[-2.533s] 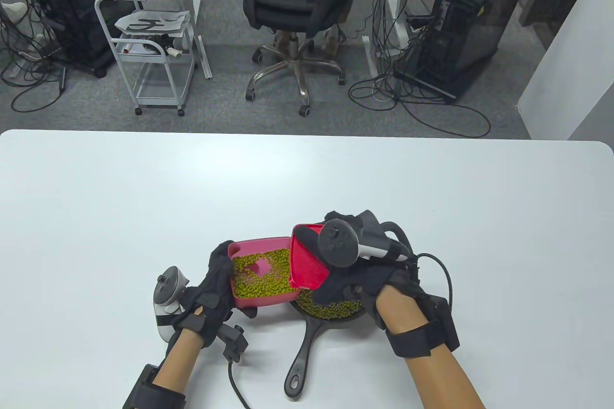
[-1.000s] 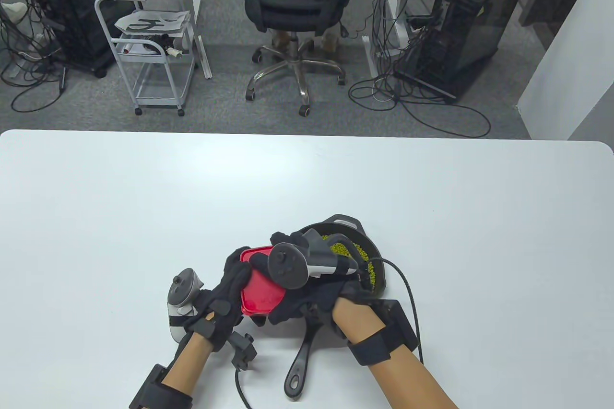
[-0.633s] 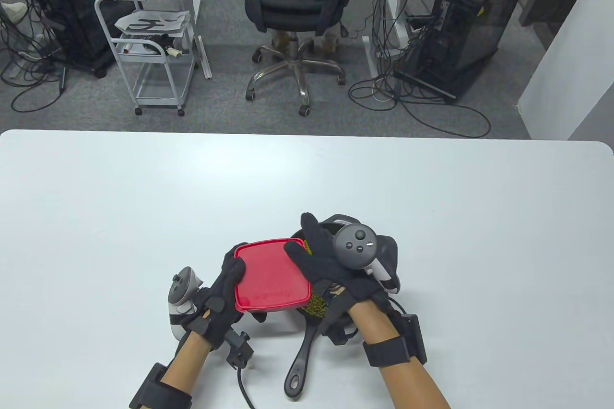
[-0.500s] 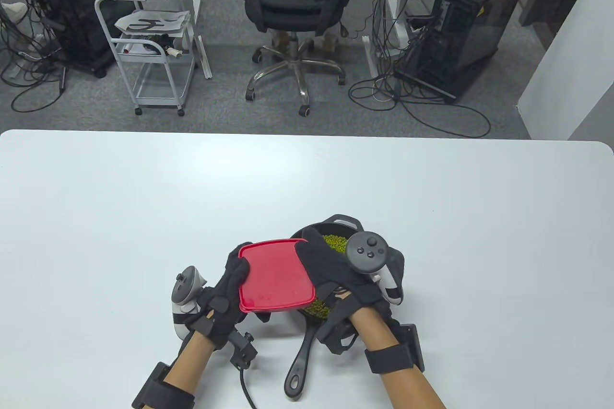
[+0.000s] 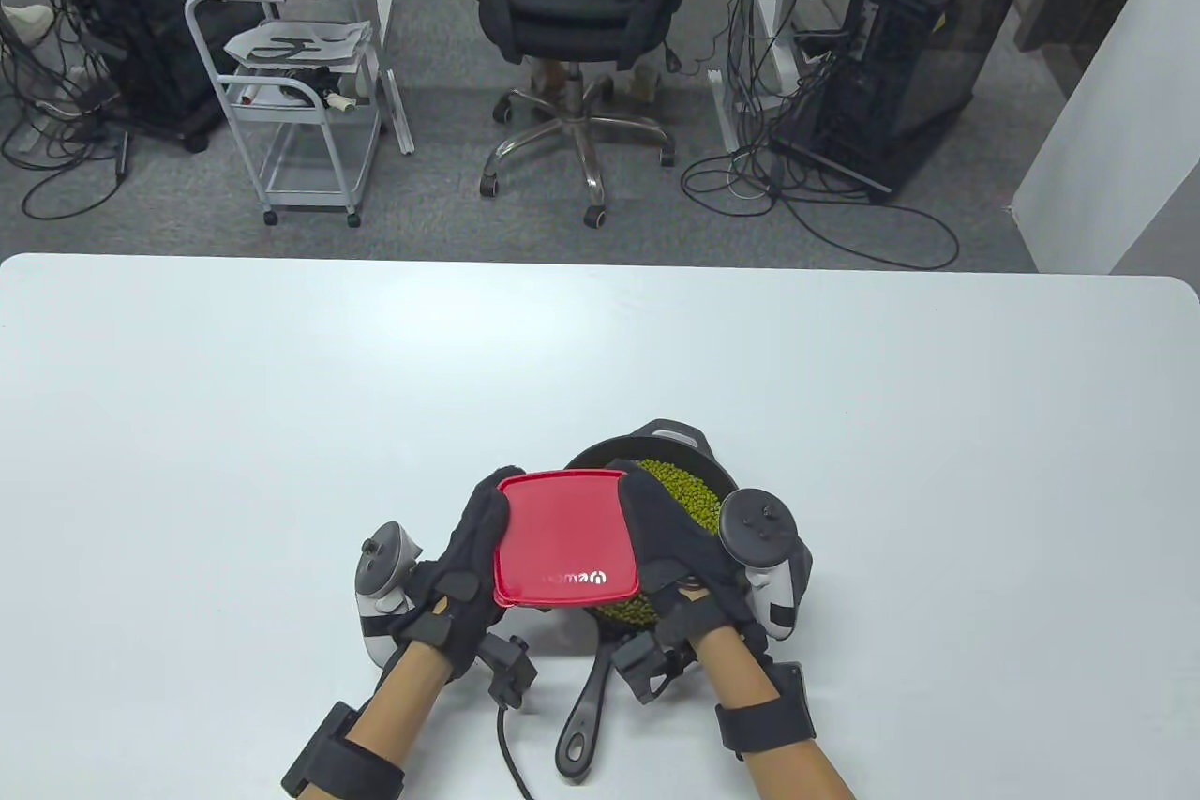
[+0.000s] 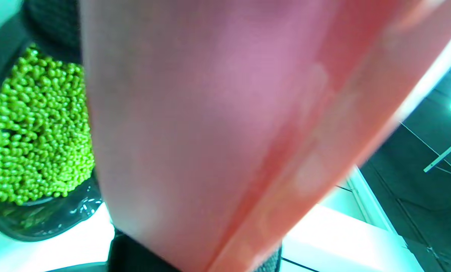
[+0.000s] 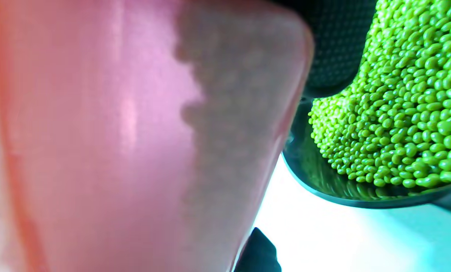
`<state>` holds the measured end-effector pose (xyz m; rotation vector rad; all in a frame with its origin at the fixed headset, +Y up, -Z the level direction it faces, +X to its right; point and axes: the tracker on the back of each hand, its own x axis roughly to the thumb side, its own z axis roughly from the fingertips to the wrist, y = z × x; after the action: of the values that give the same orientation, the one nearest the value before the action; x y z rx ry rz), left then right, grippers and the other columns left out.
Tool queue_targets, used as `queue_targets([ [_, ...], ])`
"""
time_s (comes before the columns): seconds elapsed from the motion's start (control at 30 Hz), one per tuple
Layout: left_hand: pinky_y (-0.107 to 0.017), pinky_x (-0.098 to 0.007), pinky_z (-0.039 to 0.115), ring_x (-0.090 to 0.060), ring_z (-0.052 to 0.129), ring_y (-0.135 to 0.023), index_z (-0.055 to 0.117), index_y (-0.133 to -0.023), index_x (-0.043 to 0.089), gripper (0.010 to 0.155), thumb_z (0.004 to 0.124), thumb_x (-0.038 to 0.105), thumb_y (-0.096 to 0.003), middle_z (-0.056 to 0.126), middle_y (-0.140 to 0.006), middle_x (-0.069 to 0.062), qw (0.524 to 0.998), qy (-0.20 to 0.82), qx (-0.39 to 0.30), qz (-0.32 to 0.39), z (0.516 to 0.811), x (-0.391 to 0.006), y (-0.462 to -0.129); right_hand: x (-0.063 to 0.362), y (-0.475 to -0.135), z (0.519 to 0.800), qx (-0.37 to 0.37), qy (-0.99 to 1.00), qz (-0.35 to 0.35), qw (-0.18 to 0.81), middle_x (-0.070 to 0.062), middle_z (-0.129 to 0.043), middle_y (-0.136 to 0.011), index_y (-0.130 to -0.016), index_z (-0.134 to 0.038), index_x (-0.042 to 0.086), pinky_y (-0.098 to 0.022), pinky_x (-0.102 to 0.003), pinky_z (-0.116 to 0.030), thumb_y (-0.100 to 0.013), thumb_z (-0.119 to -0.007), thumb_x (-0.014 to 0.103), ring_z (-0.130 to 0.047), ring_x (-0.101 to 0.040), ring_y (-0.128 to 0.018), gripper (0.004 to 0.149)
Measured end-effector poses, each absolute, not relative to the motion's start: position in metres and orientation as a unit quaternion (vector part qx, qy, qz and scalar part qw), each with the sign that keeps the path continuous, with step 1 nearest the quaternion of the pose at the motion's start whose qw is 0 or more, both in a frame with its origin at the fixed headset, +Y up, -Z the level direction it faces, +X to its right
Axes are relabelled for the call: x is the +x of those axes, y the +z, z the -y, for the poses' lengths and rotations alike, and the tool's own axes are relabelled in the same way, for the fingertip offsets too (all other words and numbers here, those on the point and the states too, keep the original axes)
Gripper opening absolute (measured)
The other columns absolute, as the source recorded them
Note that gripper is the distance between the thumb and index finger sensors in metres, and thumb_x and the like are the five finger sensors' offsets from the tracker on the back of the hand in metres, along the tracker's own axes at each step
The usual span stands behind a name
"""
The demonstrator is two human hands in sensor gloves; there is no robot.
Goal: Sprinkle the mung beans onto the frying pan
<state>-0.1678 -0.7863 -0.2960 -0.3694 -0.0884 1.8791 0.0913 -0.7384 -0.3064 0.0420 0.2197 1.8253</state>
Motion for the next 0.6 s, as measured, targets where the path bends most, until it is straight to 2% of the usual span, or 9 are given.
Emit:
queue_targets([
  [0.17, -0.04, -0.047, 0.086, -0.036, 0.092, -0.068, 0.049, -0.111, 0.048, 0.061, 0.054, 0.071, -0.0555, 0.062, -0.108, -0.014, 0.57, 0.806, -0.155, 0.038, 0.7849, -0.1657, -0.2946, 0.0915, -0.3037, 0.7391, 0.018, 0.778, -0.08, 0.623, -0.025, -0.077, -0.093, -0.108, -0.064, 0.032, -0.042, -0.042, -0.084, -0.061, -0.054, 0.062, -0.085, -0.051, -0.067, 0.056],
  [0.27, -0.04, -0.047, 0.086, -0.037, 0.092, -0.068, 0.05, -0.111, 0.048, 0.06, 0.055, 0.07, -0.0554, 0.063, -0.108, -0.015, 0.577, 0.802, -0.148, 0.046, 0.782, -0.1661, -0.2951, 0.0914, -0.3009, 0.7405, 0.019, 0.776, -0.058, 0.628, -0.025, -0.079, -0.091, -0.105, -0.066, 0.034, -0.043, -0.04, -0.085, -0.063, -0.054, 0.058, -0.086, -0.048, -0.067, 0.05],
  [0.37, -0.041, -0.047, 0.086, -0.037, 0.092, -0.068, 0.05, -0.111, 0.047, 0.061, 0.055, 0.07, -0.0551, 0.062, -0.108, -0.014, 0.583, 0.798, -0.146, 0.044, 0.7831, -0.1664, -0.294, 0.0907, -0.3016, 0.7415, 0.02, 0.778, -0.064, 0.625, -0.026, -0.08, -0.092, -0.105, -0.067, 0.035, -0.044, -0.041, -0.084, -0.063, -0.054, 0.057, -0.085, -0.049, -0.069, 0.049],
  [0.47, -0.041, -0.047, 0.085, -0.037, 0.091, -0.068, 0.049, -0.111, 0.046, 0.062, 0.055, 0.071, -0.055, 0.062, -0.108, -0.014, 0.576, 0.803, -0.147, 0.042, 0.7843, -0.1685, -0.2962, 0.0878, -0.3014, 0.7451, 0.02, 0.769, -0.092, 0.632, -0.02, -0.074, -0.098, -0.11, -0.056, 0.029, -0.049, -0.044, -0.082, -0.062, -0.052, 0.062, -0.08, -0.051, -0.075, 0.059],
  [0.53, -0.041, -0.047, 0.085, -0.037, 0.091, -0.068, 0.05, -0.111, 0.046, 0.062, 0.056, 0.071, -0.0549, 0.062, -0.108, -0.014, 0.571, 0.806, -0.147, 0.042, 0.785, -0.1709, -0.2974, 0.086, -0.3008, 0.7446, 0.031, 0.761, -0.104, 0.64, -0.023, -0.07, -0.102, -0.113, -0.052, 0.027, -0.049, -0.047, -0.08, -0.061, -0.051, 0.062, -0.077, -0.053, -0.076, 0.063],
  [0.6, -0.042, -0.046, 0.085, -0.036, 0.091, -0.07, 0.048, -0.112, 0.046, 0.063, 0.055, 0.071, -0.055, 0.061, -0.109, -0.014, 0.564, 0.813, -0.138, 0.033, 0.7849, -0.1743, -0.2973, 0.0832, -0.2985, 0.742, 0.055, 0.783, -0.116, 0.609, -0.026, -0.065, -0.107, -0.117, -0.038, 0.022, -0.048, -0.048, -0.08, -0.06, -0.049, 0.065, -0.077, -0.054, -0.076, 0.072],
])
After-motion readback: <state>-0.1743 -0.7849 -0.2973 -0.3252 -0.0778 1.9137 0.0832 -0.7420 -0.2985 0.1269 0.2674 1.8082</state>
